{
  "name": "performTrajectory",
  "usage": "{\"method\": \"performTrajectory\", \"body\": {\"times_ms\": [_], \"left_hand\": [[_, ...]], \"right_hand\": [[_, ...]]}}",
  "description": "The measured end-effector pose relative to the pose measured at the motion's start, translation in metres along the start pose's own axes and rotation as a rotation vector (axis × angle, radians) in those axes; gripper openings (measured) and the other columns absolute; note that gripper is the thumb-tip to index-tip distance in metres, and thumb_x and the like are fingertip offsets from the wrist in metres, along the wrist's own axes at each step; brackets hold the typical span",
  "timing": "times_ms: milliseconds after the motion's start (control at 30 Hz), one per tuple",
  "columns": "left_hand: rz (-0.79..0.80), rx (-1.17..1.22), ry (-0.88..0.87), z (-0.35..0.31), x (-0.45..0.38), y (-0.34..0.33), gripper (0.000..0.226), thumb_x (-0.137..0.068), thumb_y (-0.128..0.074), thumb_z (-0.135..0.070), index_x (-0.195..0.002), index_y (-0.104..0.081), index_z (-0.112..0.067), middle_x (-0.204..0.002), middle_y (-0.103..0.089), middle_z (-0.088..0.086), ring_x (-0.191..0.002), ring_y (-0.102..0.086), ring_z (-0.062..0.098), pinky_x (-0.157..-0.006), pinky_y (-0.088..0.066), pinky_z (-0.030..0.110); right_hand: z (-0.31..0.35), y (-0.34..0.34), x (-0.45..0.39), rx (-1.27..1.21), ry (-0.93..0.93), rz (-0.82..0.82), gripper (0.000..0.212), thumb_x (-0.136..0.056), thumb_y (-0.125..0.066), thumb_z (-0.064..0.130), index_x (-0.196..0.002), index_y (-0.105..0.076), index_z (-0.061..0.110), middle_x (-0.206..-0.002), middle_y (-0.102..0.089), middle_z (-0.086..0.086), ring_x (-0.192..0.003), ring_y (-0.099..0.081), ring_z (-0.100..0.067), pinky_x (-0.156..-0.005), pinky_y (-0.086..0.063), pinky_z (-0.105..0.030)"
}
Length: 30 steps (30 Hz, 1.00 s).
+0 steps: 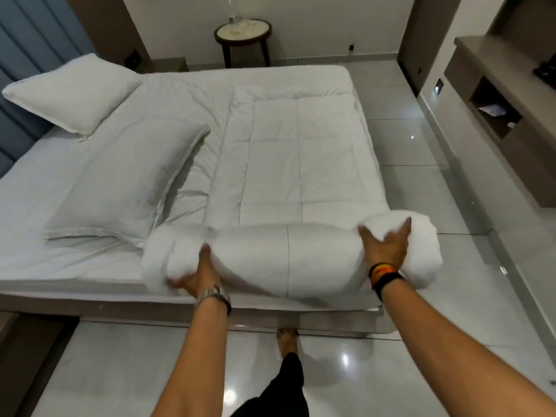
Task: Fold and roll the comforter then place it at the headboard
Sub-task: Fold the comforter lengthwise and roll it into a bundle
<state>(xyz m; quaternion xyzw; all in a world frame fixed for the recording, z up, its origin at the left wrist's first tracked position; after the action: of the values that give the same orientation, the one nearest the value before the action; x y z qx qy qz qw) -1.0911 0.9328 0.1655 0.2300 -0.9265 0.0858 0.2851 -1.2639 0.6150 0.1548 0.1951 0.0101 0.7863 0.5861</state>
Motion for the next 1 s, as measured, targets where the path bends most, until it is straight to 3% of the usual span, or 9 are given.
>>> {"method": "performTrajectory", "body": {"times_ms": [100, 267, 400, 500, 600, 667, 767, 833, 1000], "left_hand": [[0.305, -0.142, -0.241, -0.026, -0.016, -0.062, 0.092, -0.094, -0.069, -0.048, -0.166, -0.014, -0.03, -0.152, -0.054, 0.007, -0.129, -0.062, 0.027, -0.11, -0.049, 0.046], [0.394, -0.419, -0.365, -0.011, -0.075, -0.127, 0.075, -0.101, -0.055, -0.057, -0.164, -0.023, -0.036, -0.169, -0.031, -0.003, -0.152, -0.036, 0.023, -0.116, -0.032, 0.034], [0.031, -0.569, -0.12, 0.03, -0.111, -0.145, 0.109, -0.092, -0.068, -0.058, -0.167, 0.004, -0.025, -0.175, 0.006, 0.013, -0.16, -0.003, 0.038, -0.125, -0.015, 0.062], [-0.037, -0.399, 0.141, 0.049, -0.13, -0.168, 0.134, -0.078, -0.079, -0.065, -0.163, 0.019, -0.031, -0.173, 0.012, 0.016, -0.158, -0.006, 0.046, -0.122, -0.014, 0.064], [-0.093, -0.087, 0.252, 0.065, -0.158, -0.2, 0.156, -0.058, -0.087, -0.072, -0.162, 0.021, -0.029, -0.173, -0.002, 0.015, -0.157, -0.019, 0.041, -0.127, -0.016, 0.053], [-0.194, 0.17, 0.29, 0.069, -0.182, -0.212, 0.14, -0.069, -0.07, -0.084, -0.165, 0.008, -0.017, -0.173, 0.003, 0.018, -0.159, -0.006, 0.039, -0.123, 0.018, 0.043], [-0.185, 0.482, 0.391, 0.087, -0.2, -0.228, 0.109, -0.09, -0.065, -0.068, -0.166, 0.002, -0.029, -0.174, 0.006, 0.011, -0.157, -0.006, 0.042, -0.097, -0.02, 0.088], [-0.246, 0.063, 0.42, 0.081, -0.194, -0.242, 0.13, -0.073, -0.087, -0.061, -0.165, -0.002, -0.028, -0.172, -0.009, 0.01, -0.154, -0.024, 0.039, -0.1, -0.035, 0.08], [-0.15, -0.043, 0.264, 0.066, -0.181, -0.254, 0.146, -0.049, -0.103, -0.046, -0.16, -0.011, -0.022, -0.157, -0.041, 0.005, -0.136, -0.051, 0.028, -0.116, -0.041, 0.051]], "right_hand": [[0.051, -0.031, -0.049, 0.019, 0.152, 0.119, 0.103, -0.092, -0.079, 0.04, -0.17, -0.012, 0.025, -0.153, -0.055, -0.01, -0.142, -0.053, -0.024, -0.117, -0.033, -0.028], [0.038, -0.084, -0.084, 0.456, 0.357, -0.026, 0.091, -0.092, -0.065, 0.067, -0.167, -0.023, 0.035, -0.175, -0.018, -0.005, -0.162, -0.013, -0.025, -0.126, 0.0, -0.06], [-0.032, -0.107, -0.092, 0.365, -0.157, -0.156, 0.125, -0.072, -0.073, 0.081, -0.164, 0.006, 0.052, -0.172, 0.027, -0.011, -0.159, 0.02, -0.042, -0.117, -0.003, -0.081], [-0.057, -0.126, -0.107, 0.157, -0.382, -0.152, 0.142, -0.06, -0.081, 0.082, -0.158, 0.019, 0.057, -0.168, 0.035, -0.016, -0.158, 0.005, -0.053, -0.121, -0.015, -0.072], [-0.053, -0.158, -0.135, -0.017, -0.474, -0.223, 0.156, -0.049, -0.082, 0.085, -0.159, 0.024, 0.052, -0.171, 0.022, -0.023, -0.161, -0.005, -0.044, -0.122, -0.025, -0.065], [-0.047, -0.181, -0.15, -0.081, -0.498, -0.307, 0.159, -0.05, -0.086, 0.083, -0.158, 0.026, 0.05, -0.172, 0.005, -0.027, -0.16, -0.015, -0.041, -0.118, -0.029, -0.065], [-0.042, -0.207, -0.169, -0.083, -0.495, -0.401, 0.16, -0.049, -0.09, 0.078, -0.157, 0.024, 0.053, -0.165, -0.016, -0.032, -0.142, -0.046, -0.047, -0.11, -0.041, -0.061], [-0.039, -0.217, -0.176, -0.071, -0.458, -0.417, 0.157, -0.052, -0.095, 0.069, -0.158, 0.02, 0.056, -0.161, -0.022, -0.032, -0.131, -0.055, -0.047, -0.105, -0.046, -0.058], [-0.022, -0.213, -0.186, -0.03, -0.283, -0.373, 0.138, -0.066, -0.097, 0.046, -0.162, 0.003, 0.053, -0.149, -0.048, -0.022, -0.138, -0.052, -0.037, -0.115, -0.043, -0.051]]}}
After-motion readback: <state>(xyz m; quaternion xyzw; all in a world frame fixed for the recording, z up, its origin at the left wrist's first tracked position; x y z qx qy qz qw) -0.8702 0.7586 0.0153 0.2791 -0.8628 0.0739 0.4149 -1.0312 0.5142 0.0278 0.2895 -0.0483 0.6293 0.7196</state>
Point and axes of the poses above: each hand's wrist, its own x-axis away from the middle knuckle, its own y-axis out of the back of the hand, z = x × y, the point moved 2 cm from there along -x, towards the middle knuckle
